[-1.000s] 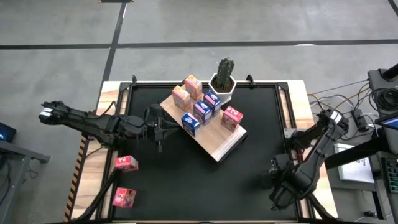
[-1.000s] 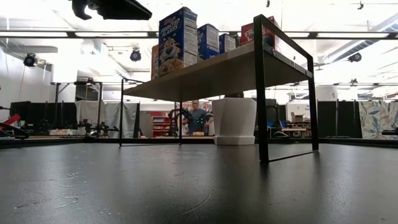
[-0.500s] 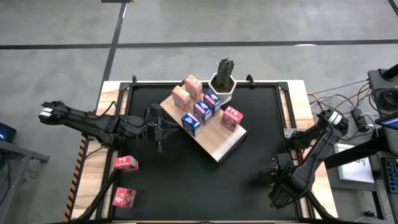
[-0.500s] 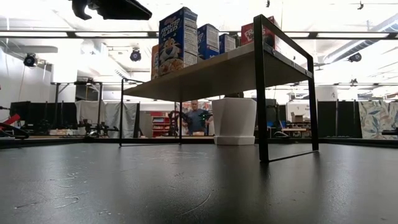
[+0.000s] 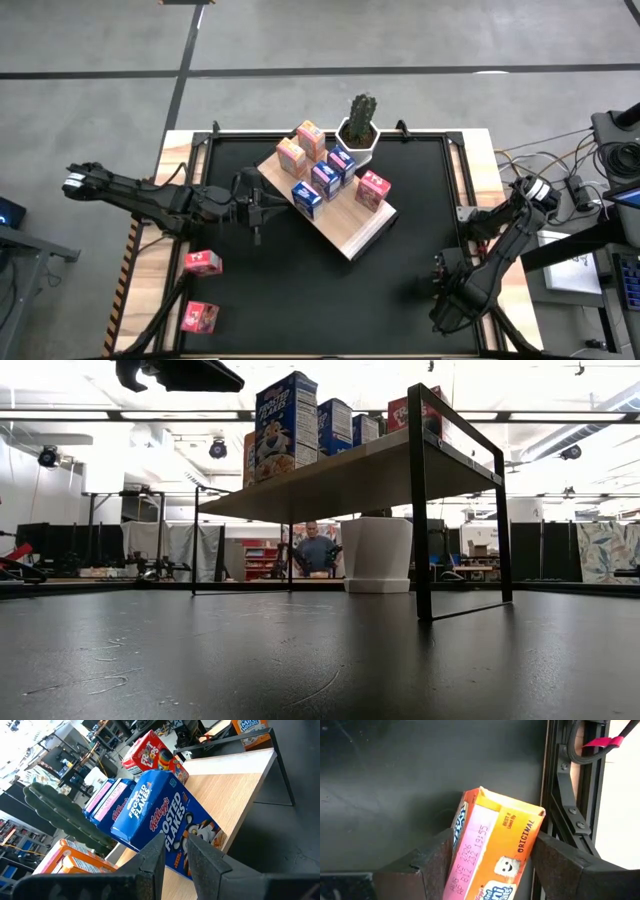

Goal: Stack cereal on shelf
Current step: Put the orange cereal box on the shelf aligned with the other orange cereal boxes

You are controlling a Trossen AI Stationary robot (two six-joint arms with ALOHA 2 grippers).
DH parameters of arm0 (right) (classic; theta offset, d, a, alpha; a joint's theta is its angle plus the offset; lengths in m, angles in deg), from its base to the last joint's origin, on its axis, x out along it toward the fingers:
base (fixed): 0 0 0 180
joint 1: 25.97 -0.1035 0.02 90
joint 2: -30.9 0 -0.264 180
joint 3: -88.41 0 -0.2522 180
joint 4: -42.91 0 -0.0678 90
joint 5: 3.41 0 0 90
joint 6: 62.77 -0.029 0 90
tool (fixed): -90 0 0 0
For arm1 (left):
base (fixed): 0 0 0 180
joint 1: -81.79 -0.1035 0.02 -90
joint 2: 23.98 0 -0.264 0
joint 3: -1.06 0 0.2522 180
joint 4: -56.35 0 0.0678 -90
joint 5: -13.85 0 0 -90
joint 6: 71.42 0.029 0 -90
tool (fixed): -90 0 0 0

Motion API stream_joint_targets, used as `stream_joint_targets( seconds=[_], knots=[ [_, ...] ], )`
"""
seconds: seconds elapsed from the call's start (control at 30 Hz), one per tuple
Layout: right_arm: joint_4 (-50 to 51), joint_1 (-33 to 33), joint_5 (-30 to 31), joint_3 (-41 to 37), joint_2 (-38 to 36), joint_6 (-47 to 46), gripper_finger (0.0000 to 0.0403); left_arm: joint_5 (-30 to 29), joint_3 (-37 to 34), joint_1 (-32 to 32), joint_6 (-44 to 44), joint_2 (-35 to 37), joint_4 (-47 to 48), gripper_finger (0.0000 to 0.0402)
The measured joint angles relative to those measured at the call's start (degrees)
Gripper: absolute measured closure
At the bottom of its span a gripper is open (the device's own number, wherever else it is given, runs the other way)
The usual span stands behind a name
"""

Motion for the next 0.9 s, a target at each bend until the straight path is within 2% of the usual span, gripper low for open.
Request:
stream_joint_targets(
  seconds=[0.2, 0.3, 0.57, 0.77, 0.9],
  knots=[
    [-0.78, 0.0, 0.74, 0.08, 0.0, 0.75, 0.0169, 0.0, 0.0, 0.0, 0.0, 0.0, -0.01, 0.0338],
    [-1.14, 0.0, 2.89, 0.08, 0.04, 0.75, 0.0191, 0.0, 0.0, 0.0, 0.0, 0.0, -0.02, 0.0338],
    [-0.97, 0.0, 3.28, 1.77, 0.07, 2.85, 0.0239, 0.0, 0.0, 0.0, -0.25, 0.0, -0.04, 0.0338],
    [1.61, 0.02, 6.6, 7.29, -0.15, 8.31, 0.0262, 0.0, 0.0, 0.59, -3.38, 0.51, -0.55, 0.0338],
    [2.86, 0.04, 11.39, 11.65, -0.76, 15.32, 0.0277, 0.02, 0.0, 2.64, -7.34, 1.79, -0.6, 0.0338]
  ],
)
